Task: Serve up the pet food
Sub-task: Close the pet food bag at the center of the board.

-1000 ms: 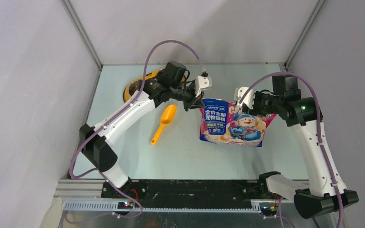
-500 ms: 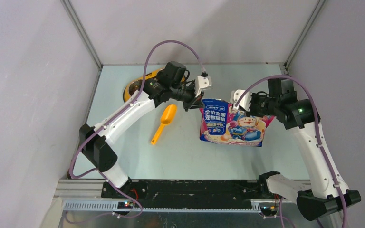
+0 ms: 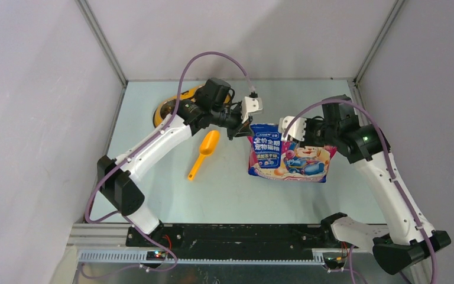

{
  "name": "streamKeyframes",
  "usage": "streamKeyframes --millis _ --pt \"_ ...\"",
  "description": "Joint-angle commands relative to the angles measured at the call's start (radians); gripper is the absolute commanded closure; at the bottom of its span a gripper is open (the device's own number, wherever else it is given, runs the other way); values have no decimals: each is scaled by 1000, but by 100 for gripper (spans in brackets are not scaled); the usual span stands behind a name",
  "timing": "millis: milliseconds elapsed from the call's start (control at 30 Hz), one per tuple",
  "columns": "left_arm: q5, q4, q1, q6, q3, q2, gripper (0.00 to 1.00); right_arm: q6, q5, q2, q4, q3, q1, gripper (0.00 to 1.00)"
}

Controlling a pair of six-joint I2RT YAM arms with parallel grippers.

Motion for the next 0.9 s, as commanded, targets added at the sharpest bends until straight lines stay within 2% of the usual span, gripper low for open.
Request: streamKeyframes --millis 0,67,100,300,333,367,433,500,600,733,867 --pt "-7 -78 22 12 -8 -55 100 4 112 11 57 -7 20 87" --pt "-6 -79 22 14 -7 -56 100 1 128 14 57 -8 21 98" --pt "-6 -81 22 14 -6 -56 100 2 133 14 60 -8 21 100" --pt "-8 -99 23 32 -1 -60 100 2 137 11 41 34 6 100" --pt "-8 -107 22 41 1 -62 100 0 132 10 27 43 -5 96" --pt "-9 -110 22 45 1 -62 100 -4 132 9 19 57 -10 83" --pt "-9 -117 22 55 0 -68 100 -22 151 9 -16 72 -24 70" --pt "-10 -123 22 59 -2 -73 100 -46 155 6 -47 80 -54 64" --pt "-13 -124 22 64 -8 -77 100 -67 147 -1 -82 84 -107 62" --pt "-12 -123 22 64 -12 -81 100 -84 130 -7 -108 84 -166 65" --pt "-10 -126 22 66 -10 -82 100 -93 138 -5 -107 84 -197 89"
